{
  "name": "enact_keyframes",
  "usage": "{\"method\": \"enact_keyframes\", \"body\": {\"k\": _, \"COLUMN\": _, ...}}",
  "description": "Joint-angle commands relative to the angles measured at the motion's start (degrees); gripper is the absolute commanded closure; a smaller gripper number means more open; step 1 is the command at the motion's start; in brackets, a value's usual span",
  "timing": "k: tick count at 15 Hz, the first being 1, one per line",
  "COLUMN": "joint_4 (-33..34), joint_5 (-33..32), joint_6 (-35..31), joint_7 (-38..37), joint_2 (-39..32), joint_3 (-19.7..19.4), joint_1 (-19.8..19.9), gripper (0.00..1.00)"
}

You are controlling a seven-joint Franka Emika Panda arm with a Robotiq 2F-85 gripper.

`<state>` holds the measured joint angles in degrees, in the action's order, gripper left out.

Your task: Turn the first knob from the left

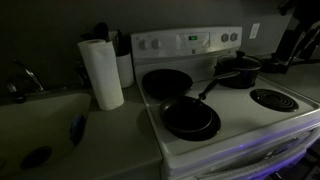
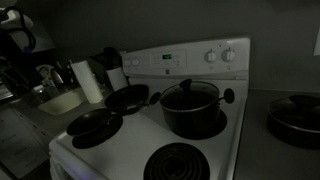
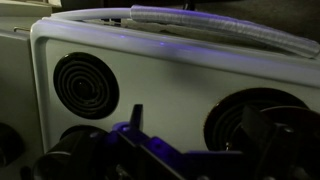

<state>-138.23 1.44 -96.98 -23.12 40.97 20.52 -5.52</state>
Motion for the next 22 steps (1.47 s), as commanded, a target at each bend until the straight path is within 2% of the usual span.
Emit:
{"method": "enact_keyframes", "body": {"k": 1, "joint_4": 1.1, "joint_5": -1.0, "joint_6": -3.1, "joint_7": -1.4, "joint_2": -2.8, "joint_3": -0.2, "joint_1": 0.3, "gripper": 0.0}}
{"method": "enact_keyframes", "body": {"k": 9, "joint_4": 4.3, "joint_5": -1.4, "joint_6": -16.8, "joint_7": 0.9, "joint_2": -13.1, "joint_3": -2.8, "joint_1": 0.5, "gripper": 0.0}}
{"method": "enact_keyframes", "body": {"k": 16, "joint_4": 14.3, "joint_5": -1.9, "joint_6": -24.2, "joint_7": 6.1, "joint_2": -25.9, "joint_3": -7.1, "joint_1": 0.2, "gripper": 0.0}}
{"method": "enact_keyframes", "body": {"k": 17, "joint_4": 15.3, "joint_5": -1.4, "joint_6": -25.5, "joint_7": 5.7, "joint_2": -26.9, "joint_3": -7.6, "joint_1": 0.1, "gripper": 0.0}}
{"method": "enact_keyframes", "body": {"k": 18, "joint_4": 11.8, "joint_5": -1.8, "joint_6": -24.0, "joint_7": 4.8, "joint_2": -23.1, "joint_3": -7.3, "joint_1": -0.4, "gripper": 0.0}}
{"method": "enact_keyframes", "body": {"k": 22, "joint_4": 14.8, "joint_5": -1.8, "joint_6": -25.1, "joint_7": 4.8, "joint_2": -26.5, "joint_3": -8.0, "joint_1": -0.5, "gripper": 0.0}}
